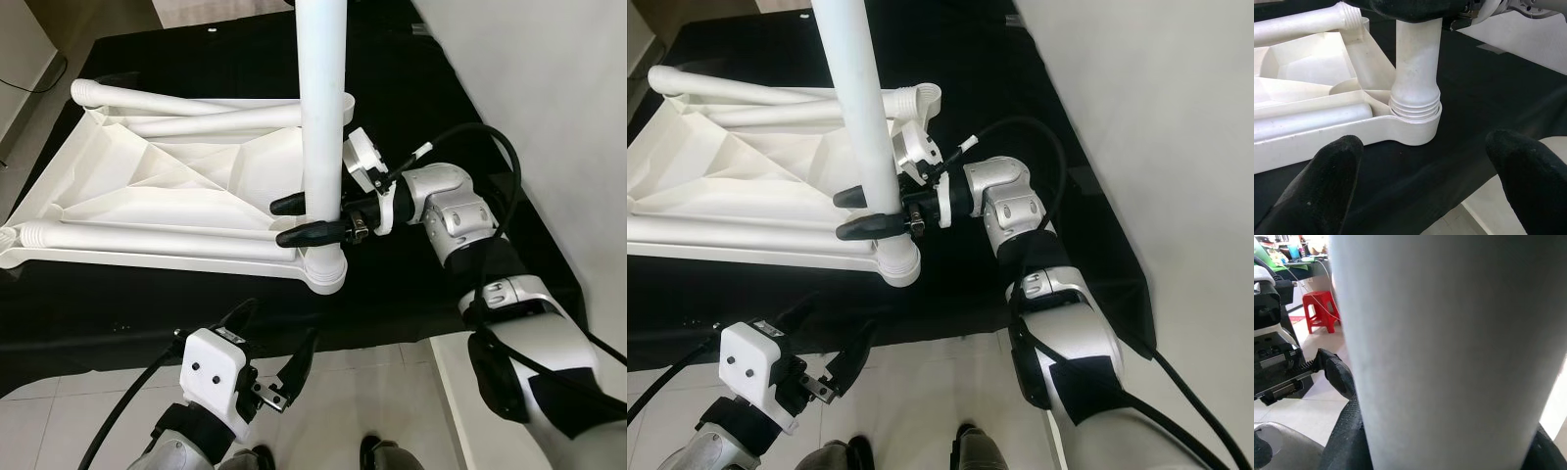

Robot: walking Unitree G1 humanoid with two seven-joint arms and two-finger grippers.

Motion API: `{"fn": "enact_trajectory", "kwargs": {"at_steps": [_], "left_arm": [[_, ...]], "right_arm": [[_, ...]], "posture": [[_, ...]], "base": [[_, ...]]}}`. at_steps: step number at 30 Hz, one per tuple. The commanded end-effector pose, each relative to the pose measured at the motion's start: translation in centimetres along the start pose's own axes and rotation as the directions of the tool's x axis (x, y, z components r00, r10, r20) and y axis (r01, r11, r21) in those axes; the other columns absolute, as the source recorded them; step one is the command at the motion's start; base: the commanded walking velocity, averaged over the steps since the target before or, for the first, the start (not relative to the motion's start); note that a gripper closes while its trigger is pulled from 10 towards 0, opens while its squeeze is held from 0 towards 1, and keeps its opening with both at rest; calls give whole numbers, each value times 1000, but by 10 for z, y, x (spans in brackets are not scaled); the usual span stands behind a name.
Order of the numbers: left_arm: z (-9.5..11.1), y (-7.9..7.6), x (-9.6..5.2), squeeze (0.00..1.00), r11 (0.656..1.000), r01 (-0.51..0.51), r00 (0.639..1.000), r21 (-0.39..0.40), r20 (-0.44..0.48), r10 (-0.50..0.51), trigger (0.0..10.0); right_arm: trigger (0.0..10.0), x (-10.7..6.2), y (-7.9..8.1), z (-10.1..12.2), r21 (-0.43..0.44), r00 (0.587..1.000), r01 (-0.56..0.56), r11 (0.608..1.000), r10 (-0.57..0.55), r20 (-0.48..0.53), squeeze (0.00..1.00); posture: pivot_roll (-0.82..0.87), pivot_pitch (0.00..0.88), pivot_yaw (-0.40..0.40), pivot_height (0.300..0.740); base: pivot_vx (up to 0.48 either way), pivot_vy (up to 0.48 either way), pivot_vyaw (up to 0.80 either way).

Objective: Building children table

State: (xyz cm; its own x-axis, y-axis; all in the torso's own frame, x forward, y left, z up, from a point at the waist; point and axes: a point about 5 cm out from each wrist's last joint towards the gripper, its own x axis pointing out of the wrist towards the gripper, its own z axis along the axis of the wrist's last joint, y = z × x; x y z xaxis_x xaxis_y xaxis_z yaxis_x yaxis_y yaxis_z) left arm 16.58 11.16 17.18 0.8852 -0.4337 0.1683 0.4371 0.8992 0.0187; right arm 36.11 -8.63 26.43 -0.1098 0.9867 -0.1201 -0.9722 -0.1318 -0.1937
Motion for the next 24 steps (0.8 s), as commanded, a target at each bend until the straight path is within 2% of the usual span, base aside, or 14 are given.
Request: {"fn": "enact_trajectory", "kwargs": {"at_steps": [1,4,5,7,10,11,12,13,14,15,19,21,22,24], "left_arm": [[-2,-1,-2,0,1000,3,1000,-8,-19,-3,10000],[-2,-1,-2,0,1000,4,1000,-10,-19,-4,10000],[-2,-1,-2,0,1000,6,1000,-14,-18,-6,10000],[-2,-1,-2,0,1000,6,1000,-14,-18,-6,10000],[-2,-1,-2,0,1000,7,1000,-14,-18,-7,10000],[-2,1,-2,0,1000,6,1000,-14,-19,-6,10000],[-2,1,-2,0,1000,6,1000,-14,-19,-6,10000],[-3,2,0,0,1000,10,1000,-13,-19,-10,10000],[-3,2,0,0,1000,10,1000,-13,-19,-10,10000],[-5,3,2,0,1000,17,1000,-12,-21,-18,10000],[-7,4,3,0,1000,21,1000,-12,-23,-21,10000],[-8,5,4,0,1000,20,1000,-12,-22,-20,10000],[-9,7,4,0,1000,2,1000,-6,-21,-2,10000],[-9,8,3,0,1000,-6,1000,-2,-21,6,10000]], "right_arm": [[0,-1,-1,-4,18,999,35,999,-35,19,0],[0,-6,-1,-6,-7,995,100,995,-100,15,0],[0,-13,5,-20,-17,916,397,918,-397,-51,0],[0,-13,5,-20,-17,916,397,918,-397,-51,0],[0,-15,10,-26,-31,849,521,853,-522,-88,0],[0,-12,13,-30,13,611,790,613,-785,-97,0],[0,-12,13,-30,13,611,790,613,-785,-97,0],[0,13,40,-43,46,486,873,485,-863,-134,0],[0,13,40,-43,46,486,873,485,-863,-134,0],[0,25,56,-47,91,409,912,399,-900,-148,0],[0,33,64,-47,91,385,922,375,-913,-138,0],[0,41,64,-49,88,422,906,413,-898,-125,0],[1882,44,57,-50,82,447,895,439,-887,-121,0],[1882,45,56,-51,86,455,890,448,-882,-125,0]], "posture": [[57,279,34,740],[57,279,34,740],[26,285,25,740],[26,285,25,740],[25,285,25,740],[10,287,29,740],[10,287,29,740],[-3,285,60,740],[-3,285,60,740],[-1,258,61,740],[4,241,52,740],[1,232,46,740],[7,230,41,740],[9,229,42,740]], "base": [[0,0,0],[0,0,0],[0,0,0],[0,0,0],[0,0,0],[0,0,0],[0,0,0],[0,0,0],[0,0,0],[0,0,0],[0,0,0],[0,0,0],[0,0,0],[0,0,0]]}}
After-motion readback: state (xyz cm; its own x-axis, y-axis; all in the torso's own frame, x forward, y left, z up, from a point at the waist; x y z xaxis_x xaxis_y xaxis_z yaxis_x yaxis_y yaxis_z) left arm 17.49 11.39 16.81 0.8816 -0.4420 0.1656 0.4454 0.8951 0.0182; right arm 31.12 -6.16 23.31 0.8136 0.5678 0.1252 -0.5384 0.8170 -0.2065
